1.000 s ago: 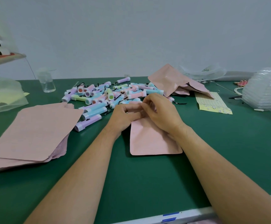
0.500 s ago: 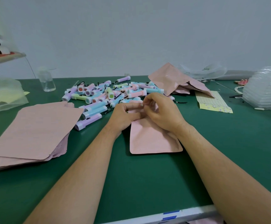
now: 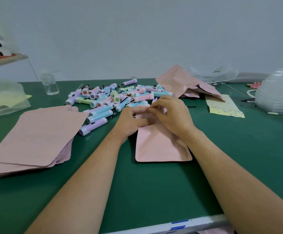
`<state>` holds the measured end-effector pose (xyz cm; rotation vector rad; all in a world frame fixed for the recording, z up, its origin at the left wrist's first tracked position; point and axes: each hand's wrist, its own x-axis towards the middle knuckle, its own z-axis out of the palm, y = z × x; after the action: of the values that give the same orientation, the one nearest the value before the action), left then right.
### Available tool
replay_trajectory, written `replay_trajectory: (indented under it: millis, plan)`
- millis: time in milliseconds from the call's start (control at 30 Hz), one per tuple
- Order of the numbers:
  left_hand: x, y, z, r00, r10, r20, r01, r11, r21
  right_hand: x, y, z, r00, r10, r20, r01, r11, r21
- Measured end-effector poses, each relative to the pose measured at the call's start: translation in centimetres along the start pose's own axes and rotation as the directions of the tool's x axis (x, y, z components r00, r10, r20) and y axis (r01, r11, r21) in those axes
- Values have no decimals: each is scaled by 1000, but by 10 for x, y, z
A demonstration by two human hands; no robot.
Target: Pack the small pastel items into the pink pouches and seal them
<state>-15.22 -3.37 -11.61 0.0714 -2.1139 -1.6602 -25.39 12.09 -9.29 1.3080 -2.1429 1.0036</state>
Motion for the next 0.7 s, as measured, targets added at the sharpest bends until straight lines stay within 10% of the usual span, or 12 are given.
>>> replay_trajectory:
  millis: [700]
  plan:
    - [9,-9,-8,962,-163,-220,121,974,-191,1,17,-34,867,198,457,-336,910,244]
